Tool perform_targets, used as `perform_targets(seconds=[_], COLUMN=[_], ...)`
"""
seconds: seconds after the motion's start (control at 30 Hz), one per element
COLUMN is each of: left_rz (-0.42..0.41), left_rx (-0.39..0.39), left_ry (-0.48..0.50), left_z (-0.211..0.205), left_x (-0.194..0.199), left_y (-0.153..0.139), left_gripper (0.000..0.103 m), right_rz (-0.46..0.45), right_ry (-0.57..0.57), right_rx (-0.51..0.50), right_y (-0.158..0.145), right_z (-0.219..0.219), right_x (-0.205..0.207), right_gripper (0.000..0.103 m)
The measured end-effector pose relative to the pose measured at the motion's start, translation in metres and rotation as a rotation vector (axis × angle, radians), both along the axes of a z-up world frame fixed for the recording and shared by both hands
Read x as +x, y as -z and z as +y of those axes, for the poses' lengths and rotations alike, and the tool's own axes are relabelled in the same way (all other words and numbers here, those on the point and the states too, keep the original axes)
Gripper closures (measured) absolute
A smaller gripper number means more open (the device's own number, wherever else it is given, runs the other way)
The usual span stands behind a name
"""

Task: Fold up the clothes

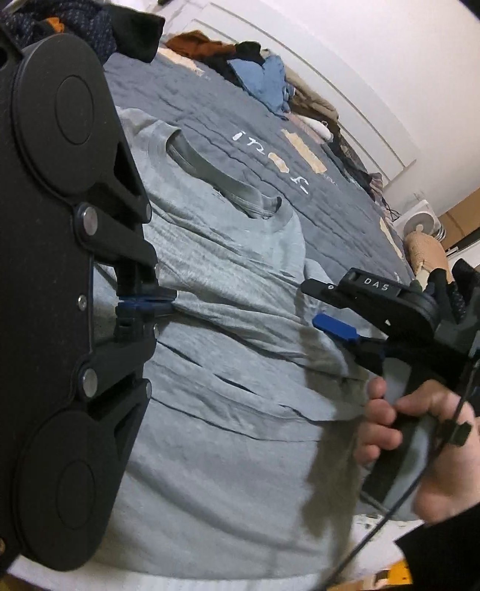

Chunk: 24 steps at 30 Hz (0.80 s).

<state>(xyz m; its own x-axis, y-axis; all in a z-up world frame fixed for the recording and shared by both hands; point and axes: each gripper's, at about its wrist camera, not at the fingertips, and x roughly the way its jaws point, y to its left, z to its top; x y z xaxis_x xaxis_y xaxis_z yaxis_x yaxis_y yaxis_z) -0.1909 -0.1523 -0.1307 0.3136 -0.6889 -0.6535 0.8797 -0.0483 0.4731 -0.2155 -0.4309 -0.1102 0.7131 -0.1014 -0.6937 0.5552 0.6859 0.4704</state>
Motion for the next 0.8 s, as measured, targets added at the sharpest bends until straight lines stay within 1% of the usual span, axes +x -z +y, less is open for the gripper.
perform_targets(seconds=[0.13,0.27,0.3,0.37,0.4,0.43,0.53,0.63,0.73,0.8], left_rz=[-0.009,0.026,0.029,0.030,0.030,0.027,0.026,0.064,0.111,0.134], left_rx=[-0.034,-0.085,-0.093,-0.101,-0.104,-0.105,-0.111,-0.135,-0.158,-0.170], left_ry=[-0.033,-0.043,-0.041,-0.040,-0.041,-0.040,-0.043,-0.062,-0.076,-0.075], left_z=[-0.002,-0.006,-0.007,-0.010,-0.012,-0.014,-0.020,-0.026,-0.032,-0.035], left_x=[0.002,0.002,0.001,-0.002,-0.003,-0.005,-0.007,-0.008,-0.008,-0.010], left_y=[-0.004,-0.015,-0.017,-0.017,-0.016,-0.016,-0.015,-0.018,-0.021,-0.021], left_gripper=[0.100,0.098,0.094,0.083,0.072,0.070,0.070,0.069,0.062,0.062], right_rz=[-0.010,-0.038,-0.038,-0.017,-0.003,0.010,0.026,0.040,0.064,0.065], right_ry=[-0.002,0.010,0.014,0.028,0.039,0.049,0.075,0.083,0.073,0.066], right_rx=[-0.014,-0.054,-0.061,-0.073,-0.075,-0.076,-0.076,-0.068,-0.078,-0.082], right_y=[-0.018,-0.042,-0.046,-0.048,-0.048,-0.047,-0.041,-0.032,-0.023,-0.018], right_z=[0.002,0.001,0.000,-0.003,-0.006,-0.008,-0.017,-0.020,-0.018,-0.016], right_x=[-0.010,-0.034,-0.040,-0.050,-0.054,-0.059,-0.068,-0.073,-0.074,-0.072], right_gripper=[0.057,0.057,0.057,0.057,0.057,0.057,0.057,0.057,0.057,0.057])
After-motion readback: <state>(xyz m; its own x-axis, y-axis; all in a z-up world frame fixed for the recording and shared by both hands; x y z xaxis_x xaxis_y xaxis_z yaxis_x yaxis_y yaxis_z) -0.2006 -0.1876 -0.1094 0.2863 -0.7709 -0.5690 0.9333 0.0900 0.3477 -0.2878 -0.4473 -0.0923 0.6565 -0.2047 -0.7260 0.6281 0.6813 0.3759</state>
